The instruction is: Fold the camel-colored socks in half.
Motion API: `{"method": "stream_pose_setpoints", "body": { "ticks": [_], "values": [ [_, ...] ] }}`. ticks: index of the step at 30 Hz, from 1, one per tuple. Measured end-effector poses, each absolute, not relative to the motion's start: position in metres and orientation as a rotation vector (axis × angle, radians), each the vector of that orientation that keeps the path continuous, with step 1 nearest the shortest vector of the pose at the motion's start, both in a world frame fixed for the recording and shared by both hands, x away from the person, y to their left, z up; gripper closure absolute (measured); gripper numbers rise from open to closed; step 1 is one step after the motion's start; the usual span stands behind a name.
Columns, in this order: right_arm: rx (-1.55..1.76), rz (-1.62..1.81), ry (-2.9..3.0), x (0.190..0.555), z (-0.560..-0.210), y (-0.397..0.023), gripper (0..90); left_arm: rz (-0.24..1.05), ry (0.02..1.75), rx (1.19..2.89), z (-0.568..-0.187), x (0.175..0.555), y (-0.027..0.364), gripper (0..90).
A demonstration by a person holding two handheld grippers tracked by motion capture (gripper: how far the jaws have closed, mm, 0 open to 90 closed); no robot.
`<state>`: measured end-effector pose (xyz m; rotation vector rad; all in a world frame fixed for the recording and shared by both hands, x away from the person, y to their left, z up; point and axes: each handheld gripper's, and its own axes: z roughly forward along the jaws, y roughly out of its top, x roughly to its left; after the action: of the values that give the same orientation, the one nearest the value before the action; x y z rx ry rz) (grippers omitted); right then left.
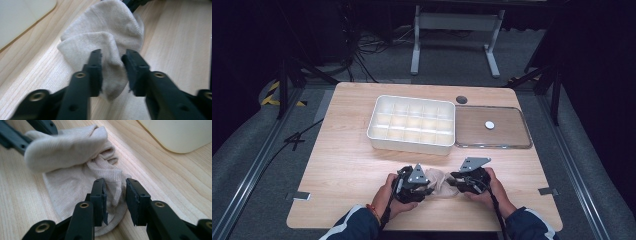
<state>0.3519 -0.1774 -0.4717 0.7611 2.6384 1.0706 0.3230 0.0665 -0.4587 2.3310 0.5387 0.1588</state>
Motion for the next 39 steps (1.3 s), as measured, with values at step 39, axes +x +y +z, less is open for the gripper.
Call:
{"method": "stream_pose_setpoints", "body": {
  "ticks": [39],
  "values": [
    [0.777, 1.105, 2.589, 0.353, -0.461, -0.187, 70.4, 0.085, 0.506, 2.205, -0.479, 0.328, 0.032, 76.3]
  ]
}}
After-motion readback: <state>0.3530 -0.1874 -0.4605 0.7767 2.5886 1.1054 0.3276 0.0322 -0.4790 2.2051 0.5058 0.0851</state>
